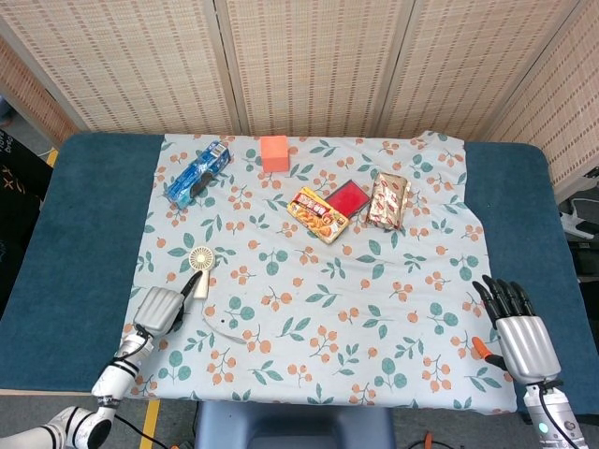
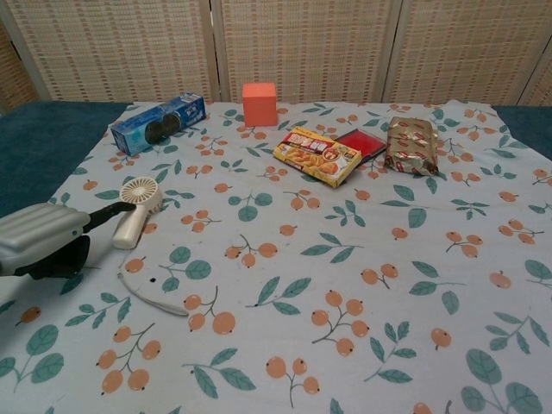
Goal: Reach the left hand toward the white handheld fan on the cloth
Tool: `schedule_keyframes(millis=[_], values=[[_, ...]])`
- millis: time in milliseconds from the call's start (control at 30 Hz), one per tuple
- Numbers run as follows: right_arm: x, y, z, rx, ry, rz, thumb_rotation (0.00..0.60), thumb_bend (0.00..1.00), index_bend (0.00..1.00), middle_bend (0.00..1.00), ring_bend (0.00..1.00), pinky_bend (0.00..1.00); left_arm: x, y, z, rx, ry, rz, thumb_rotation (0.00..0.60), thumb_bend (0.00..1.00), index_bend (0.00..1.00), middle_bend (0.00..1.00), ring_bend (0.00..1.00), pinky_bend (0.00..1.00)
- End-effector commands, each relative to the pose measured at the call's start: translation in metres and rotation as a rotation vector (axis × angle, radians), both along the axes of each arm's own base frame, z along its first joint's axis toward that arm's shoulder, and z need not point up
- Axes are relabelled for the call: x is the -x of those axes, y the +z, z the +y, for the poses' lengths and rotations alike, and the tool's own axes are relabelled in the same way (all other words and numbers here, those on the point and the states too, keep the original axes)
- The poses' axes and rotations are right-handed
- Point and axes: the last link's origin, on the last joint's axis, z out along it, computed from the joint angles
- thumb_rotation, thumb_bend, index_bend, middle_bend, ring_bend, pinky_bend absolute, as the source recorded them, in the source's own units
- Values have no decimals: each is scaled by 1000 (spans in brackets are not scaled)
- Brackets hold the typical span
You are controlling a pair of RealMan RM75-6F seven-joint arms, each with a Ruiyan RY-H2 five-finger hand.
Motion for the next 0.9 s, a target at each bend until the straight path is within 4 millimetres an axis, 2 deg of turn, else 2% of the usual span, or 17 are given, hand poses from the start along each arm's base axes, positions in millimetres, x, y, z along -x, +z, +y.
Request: schedule_keyframes(millis=[33,167,267,367,433,467,500,567,600,700,900], values=[[0,0,0,0,0,0,600,162,0,0,0,0,-7,6,-2,-29,-25,-30,600,1000,0,996,838,932],[-2,0,1,0,3,-1,600,162,0,0,0,0,-26,27,-12,-132,-138,-134,600,951,0,980,831,926],[-4,0,3,-3,10,-5,600,162,0,0,0,0,-36,48,-24,-206,-212,-212,600,788,0,918,792,896],[-7,0,4,-8,18,-12,600,162,0,0,0,0,-33,73,-46,-254,-217,-257,600,634,0,772,717,839],[-8,1,5,-8,24,-18,600,162,0,0,0,0,-23,90,-69,-247,-173,-275,600,533,0,568,537,695],[-9,2,6,-6,27,-18,600,162,0,0,0,0,-13,102,-88,-224,-122,-277,600,490,0,417,385,566],[-9,3,6,-4,29,-19,600,162,0,0,0,0,-5,112,-103,-222,-80,-273,600,444,0,227,202,387],[-10,4,8,-3,28,-23,600,162,0,0,0,0,11,135,-129,-276,-10,-290,600,382,0,24,15,159],[-12,4,8,-2,31,-28,600,162,0,0,0,0,16,141,-134,-275,6,-284,593,357,0,0,0,98],[-14,5,9,4,38,-30,600,162,0,0,0,0,14,153,-132,-297,7,-324,552,329,0,0,0,53],[-17,2,12,-11,47,-28,600,162,0,0,0,0,16,146,-134,-243,8,-254,525,317,0,0,0,53]])
